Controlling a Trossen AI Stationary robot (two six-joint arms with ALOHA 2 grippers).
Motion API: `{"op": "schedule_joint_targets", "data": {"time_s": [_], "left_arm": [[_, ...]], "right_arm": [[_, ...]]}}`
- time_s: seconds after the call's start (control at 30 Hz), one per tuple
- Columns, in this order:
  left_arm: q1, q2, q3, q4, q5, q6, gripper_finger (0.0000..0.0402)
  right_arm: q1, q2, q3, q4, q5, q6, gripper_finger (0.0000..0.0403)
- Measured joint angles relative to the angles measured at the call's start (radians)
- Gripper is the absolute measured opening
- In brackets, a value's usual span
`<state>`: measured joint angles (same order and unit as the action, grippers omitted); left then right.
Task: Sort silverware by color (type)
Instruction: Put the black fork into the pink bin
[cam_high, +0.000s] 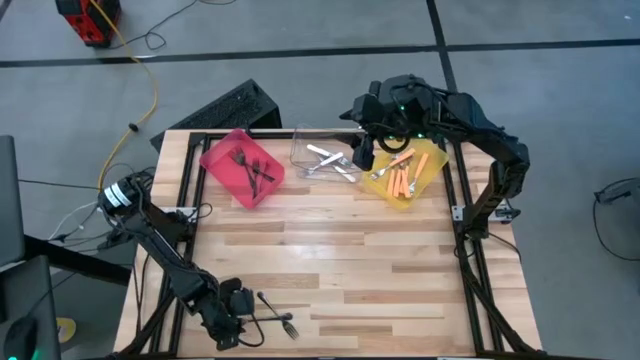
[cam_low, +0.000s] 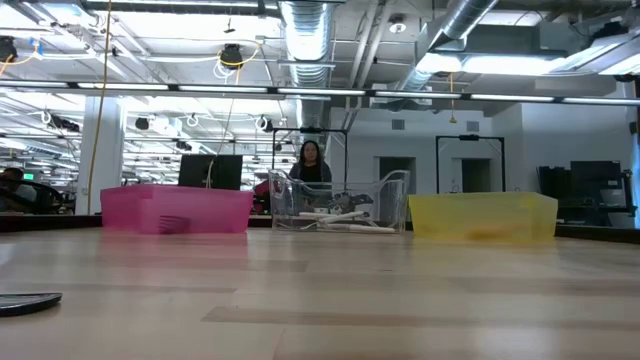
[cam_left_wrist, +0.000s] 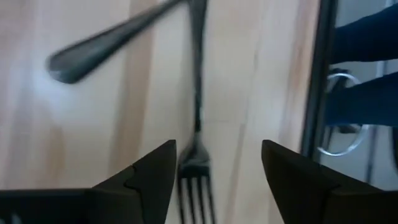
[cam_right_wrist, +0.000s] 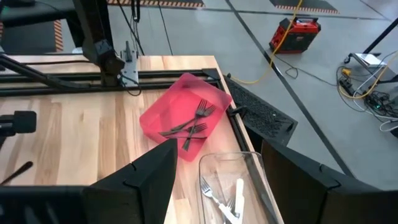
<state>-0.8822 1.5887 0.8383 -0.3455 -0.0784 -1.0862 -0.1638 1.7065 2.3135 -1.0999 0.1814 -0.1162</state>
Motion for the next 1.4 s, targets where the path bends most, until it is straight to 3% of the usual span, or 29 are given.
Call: {"op": "schedule_joint_targets", "data": {"time_s": [0.13,0.47,1.27,1.4], "left_arm": [[0.001,0.000,0.010,-0.048,-0.053,0.017,0.0236],[0.002,0.000,0.010,-0.005,-0.141,0.059,0.0237],[0.001,0.207,0.158,-0.107,-0.139,0.102,0.0236],[0.003,0.209,0.166,-0.134,-0.119,0.101,0.0212]], "right_arm": [[0.000,0.001,0.000,-0.007,0.000,0.003,0.0260],[-0.002,0.001,0.000,-0.063,0.000,0.003,0.0260],[-0.016,0.000,0.000,-0.078,0.001,0.003,0.0260],[-0.016,0.000,0.000,-0.079,0.001,0.003,0.0260]]}}
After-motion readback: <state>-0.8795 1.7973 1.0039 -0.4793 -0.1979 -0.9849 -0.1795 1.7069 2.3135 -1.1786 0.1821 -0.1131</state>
